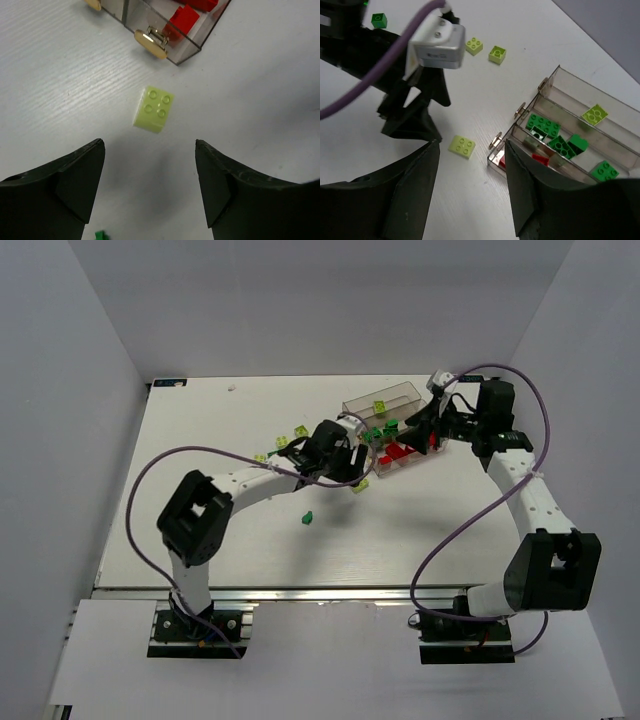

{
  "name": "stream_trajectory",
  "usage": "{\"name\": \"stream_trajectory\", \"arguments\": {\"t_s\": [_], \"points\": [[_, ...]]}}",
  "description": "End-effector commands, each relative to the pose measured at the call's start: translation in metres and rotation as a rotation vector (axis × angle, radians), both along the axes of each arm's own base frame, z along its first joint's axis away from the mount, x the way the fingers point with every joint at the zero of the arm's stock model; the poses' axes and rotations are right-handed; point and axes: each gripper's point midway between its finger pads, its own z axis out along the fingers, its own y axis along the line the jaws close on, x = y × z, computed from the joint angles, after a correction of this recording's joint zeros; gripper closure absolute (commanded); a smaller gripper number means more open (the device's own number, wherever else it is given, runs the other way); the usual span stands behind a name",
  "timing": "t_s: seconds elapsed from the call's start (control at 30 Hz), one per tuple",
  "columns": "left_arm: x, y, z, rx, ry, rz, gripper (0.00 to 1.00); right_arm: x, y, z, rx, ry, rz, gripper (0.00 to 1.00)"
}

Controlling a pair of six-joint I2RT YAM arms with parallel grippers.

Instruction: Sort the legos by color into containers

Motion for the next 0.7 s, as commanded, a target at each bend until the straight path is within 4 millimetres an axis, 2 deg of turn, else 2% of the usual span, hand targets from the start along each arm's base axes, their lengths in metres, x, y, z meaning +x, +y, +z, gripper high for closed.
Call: {"name": "stream_trajectory", "arguments": {"t_s": [0.0,0.03,0.07,0.13,0.17,0.2,0.37,0.4,0.43,0.5,0.67], "points": [[0.006,-0.011,-0.009,0.100,0.008,-0.106,0.18,-0.014,-0.009,-0.006,-0.004,0.049,0.014,0.40],[0.005,-0.012,-0.016,0.130,0.019,-0.125,0.18,-0.015,-0.011,-0.006,-0.001,0.054,0.009,0.40],[0.011,-0.018,-0.012,0.130,0.005,-0.132,0.17,-0.016,-0.013,-0.004,0.005,0.048,0.006,0.40],[0.014,-0.020,-0.032,0.172,0.024,-0.143,0.17,-0.014,-0.013,-0.001,0.015,0.048,-0.003,0.40],[0.018,-0.024,-0.022,0.159,0.005,-0.144,0.17,-0.010,-0.023,0.002,0.023,0.050,-0.031,0.40],[0.018,-0.026,-0.040,0.180,0.030,-0.150,0.17,-0.007,-0.026,0.006,0.038,0.053,-0.045,0.40],[0.022,-0.042,-0.047,0.178,0.015,-0.176,0.18,0.004,-0.037,0.014,0.072,0.055,-0.087,0.40],[0.024,-0.047,-0.044,0.178,0.003,-0.181,0.18,0.006,-0.041,0.015,0.081,0.059,-0.098,0.40],[0.022,-0.049,-0.052,0.202,0.011,-0.190,0.18,0.008,-0.043,0.016,0.095,0.069,-0.107,0.40],[0.024,-0.054,-0.052,0.209,0.008,-0.199,0.18,0.010,-0.045,0.016,0.106,0.077,-0.112,0.40],[0.025,-0.050,-0.069,0.277,0.002,-0.182,0.21,0.011,-0.050,0.015,0.116,0.086,-0.131,0.39]]}}
